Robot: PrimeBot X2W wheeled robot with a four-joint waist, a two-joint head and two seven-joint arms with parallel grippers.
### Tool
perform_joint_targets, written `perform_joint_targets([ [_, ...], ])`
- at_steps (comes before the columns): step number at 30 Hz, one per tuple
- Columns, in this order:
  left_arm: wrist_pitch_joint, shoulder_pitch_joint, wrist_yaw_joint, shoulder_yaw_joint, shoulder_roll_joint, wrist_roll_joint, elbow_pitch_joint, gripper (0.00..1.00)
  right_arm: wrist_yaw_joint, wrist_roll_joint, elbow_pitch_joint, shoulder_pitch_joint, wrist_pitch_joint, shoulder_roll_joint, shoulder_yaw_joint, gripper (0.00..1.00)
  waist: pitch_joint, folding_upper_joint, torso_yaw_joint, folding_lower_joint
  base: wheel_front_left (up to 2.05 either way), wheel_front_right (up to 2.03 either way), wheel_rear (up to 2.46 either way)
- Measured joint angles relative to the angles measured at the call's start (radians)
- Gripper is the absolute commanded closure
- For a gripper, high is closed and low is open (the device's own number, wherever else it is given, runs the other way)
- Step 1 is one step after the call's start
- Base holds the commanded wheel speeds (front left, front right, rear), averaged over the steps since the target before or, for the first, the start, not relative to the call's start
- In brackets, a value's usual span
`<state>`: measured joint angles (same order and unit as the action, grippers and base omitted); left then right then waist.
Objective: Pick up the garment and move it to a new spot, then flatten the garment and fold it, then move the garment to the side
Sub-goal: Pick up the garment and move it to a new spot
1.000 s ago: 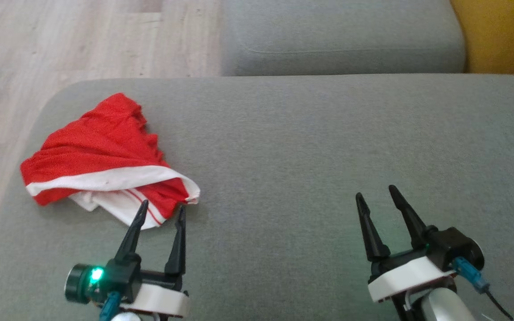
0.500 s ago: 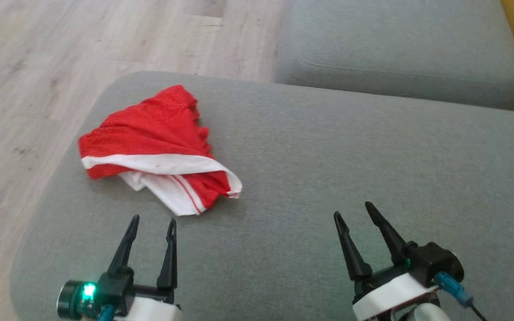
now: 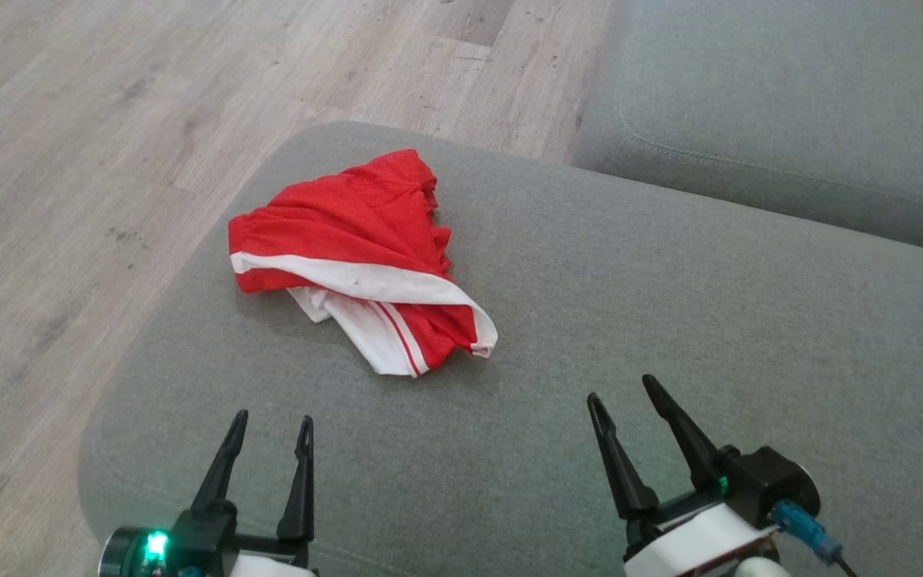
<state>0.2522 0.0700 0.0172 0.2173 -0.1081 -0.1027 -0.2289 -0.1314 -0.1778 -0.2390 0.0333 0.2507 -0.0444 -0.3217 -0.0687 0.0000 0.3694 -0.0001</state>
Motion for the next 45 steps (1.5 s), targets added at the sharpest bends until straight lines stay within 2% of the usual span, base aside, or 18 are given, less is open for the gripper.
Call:
perform_joint_targets([
  [5, 0.0, -0.002, -0.012, -0.004, -0.007, 0.01, 0.005, 0.0, 0.0, 0.0, 0.006, 0.002, 0.0, 0.0, -0.007, 0.0, 0.022, 0.0, -0.013, 0.0, 0.0, 0.0, 0.0],
  [9, 0.0, -0.05, -0.057, 0.009, -0.034, 0.025, -0.038, 0.0, 0.0, 0.004, 0.016, -0.001, 0.0, 0.0, -0.001, 0.0, 0.058, 0.0, -0.03, 0.0, 0.0, 0.0, 0.0],
  [13, -0.056, -0.231, -0.114, 0.023, -0.085, 0.024, -0.122, 0.0, 0.0, 0.022, 0.029, -0.018, 0.0, 0.0, 0.01, 0.0, 0.114, 0.0, -0.054, 0.0002, 0.0, 0.0, 0.0],
  [16, -0.131, -0.397, -0.139, 0.051, -0.109, -0.01, -0.196, 0.0, 0.0, 0.042, 0.033, -0.053, 0.0, -0.001, 0.018, 0.0, 0.162, 0.0, -0.075, 0.0003, 0.0, 0.0, 0.0],
  [21, -0.205, -0.579, -0.149, 0.116, -0.144, -0.078, -0.3, 0.0, 0.0, 0.067, 0.036, -0.106, 0.0, -0.002, 0.031, 0.0, 0.233, 0.0, -0.107, 0.0004, 0.0, 0.0, 0.0],
  [24, -0.247, -0.679, -0.149, 0.172, -0.161, -0.22, -0.368, 0.0, 0.0, 0.075, 0.037, -0.137, 0.0, -0.002, 0.04, 0.0, 0.283, 0.0, -0.133, 0.0004, 0.0, 0.0, 0.0],
  [30, -0.324, -0.831, -0.15, 0.247, -0.228, -0.353, -0.512, 0.0, 0.0, 0.077, 0.038, -0.177, 0.0, -0.003, 0.049, 0.0, 0.356, 0.0, -0.194, 0.0003, 0.0, 0.0, 0.0],
  [36, -0.363, -0.891, -0.15, 0.284, -0.236, -0.398, -0.645, 0.0, 0.0, 0.077, 0.038, -0.188, 0.0, -0.004, 0.054, 0.0, 0.392, -0.0001, -0.232, 0.0003, 0.0, 0.0, 0.0],
  [37, -0.372, -0.895, -0.15, 0.298, -0.236, -0.406, -0.659, 0.04, 0.0, 0.079, 0.038, -0.188, 0.0, -0.004, 0.056, 0.0, 0.395, -0.0001, -0.234, 0.0002, 0.0, 0.0, 0.0],
  [39, -0.368, -0.9, -0.15, 0.308, -0.234, -0.423, -0.676, 1.0, 0.0, 0.082, 0.038, -0.188, 0.0, -0.004, 0.057, 0.0, 0.395, 0.0, -0.236, 0.0002, 0.0, 0.0, 0.0],
  [45, -0.145, -0.934, -0.149, 0.31, -0.227, -0.407, -0.684, 1.0, 0.0, 0.064, 0.034, -0.188, 0.0, -0.004, 0.06, 0.0, 0.377, -0.0001, -0.226, 0.0001, 0.0, 0.0, 0.0],
])
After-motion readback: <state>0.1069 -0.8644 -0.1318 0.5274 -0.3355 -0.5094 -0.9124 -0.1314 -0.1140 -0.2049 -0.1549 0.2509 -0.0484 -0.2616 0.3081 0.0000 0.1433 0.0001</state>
